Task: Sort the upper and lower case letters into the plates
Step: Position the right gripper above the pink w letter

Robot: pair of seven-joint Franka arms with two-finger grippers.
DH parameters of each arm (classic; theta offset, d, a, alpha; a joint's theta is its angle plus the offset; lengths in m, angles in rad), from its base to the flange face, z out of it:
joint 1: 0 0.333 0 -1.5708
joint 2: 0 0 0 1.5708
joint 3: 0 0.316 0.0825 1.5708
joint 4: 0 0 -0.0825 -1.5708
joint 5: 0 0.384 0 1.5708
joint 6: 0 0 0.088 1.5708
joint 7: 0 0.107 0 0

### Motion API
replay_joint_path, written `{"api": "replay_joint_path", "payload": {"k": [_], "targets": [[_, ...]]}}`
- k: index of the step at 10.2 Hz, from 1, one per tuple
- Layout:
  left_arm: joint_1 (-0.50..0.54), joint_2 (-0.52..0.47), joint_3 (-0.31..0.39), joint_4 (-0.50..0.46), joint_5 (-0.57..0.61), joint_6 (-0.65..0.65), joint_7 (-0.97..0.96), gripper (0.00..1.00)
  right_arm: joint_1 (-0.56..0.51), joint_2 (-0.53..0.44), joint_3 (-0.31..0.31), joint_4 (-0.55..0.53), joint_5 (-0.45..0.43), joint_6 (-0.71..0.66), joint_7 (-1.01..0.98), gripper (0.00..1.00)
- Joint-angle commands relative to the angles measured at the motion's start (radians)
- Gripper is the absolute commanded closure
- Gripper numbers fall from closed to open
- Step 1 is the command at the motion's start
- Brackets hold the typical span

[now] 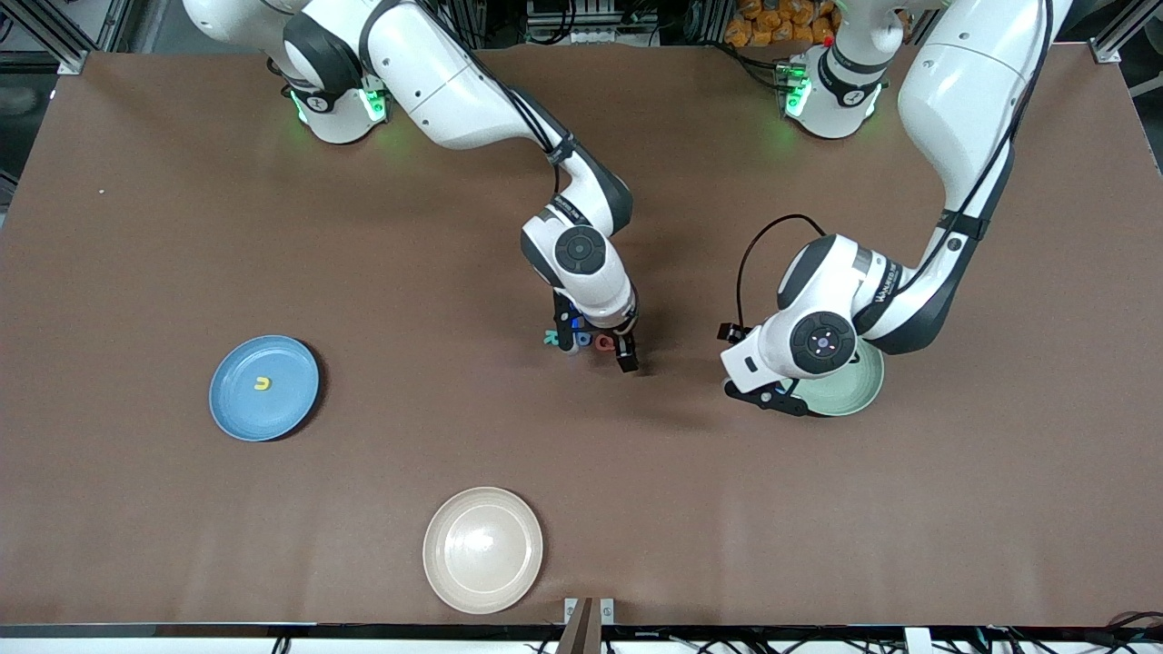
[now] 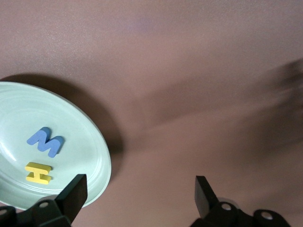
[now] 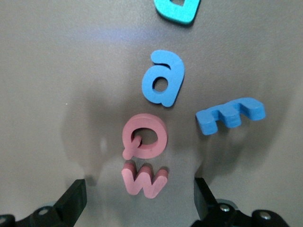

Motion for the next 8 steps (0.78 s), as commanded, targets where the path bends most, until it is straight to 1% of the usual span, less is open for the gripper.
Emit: {"api": "replay_joint_path", "payload": {"k": [1,4,8], "targets": [[-0.007,0.006,0.005,0.013,-0.011,-0.003,-0.01,0.0,-0.003,0.018,0.002,0.024,0.018,0.003,0.017,0.02],[-0.007,0.006,0.005,0.013,-0.011,-0.003,-0.01,0.0,-0.007,0.018,0.002,0.024,0.04,0.003,0.022,0.02],[-0.007,0.006,0.007,0.013,-0.011,-0.003,-0.01,0.0,-0.01,0.018,0.002,0.024,0.041,0.003,0.031,0.01]]}}
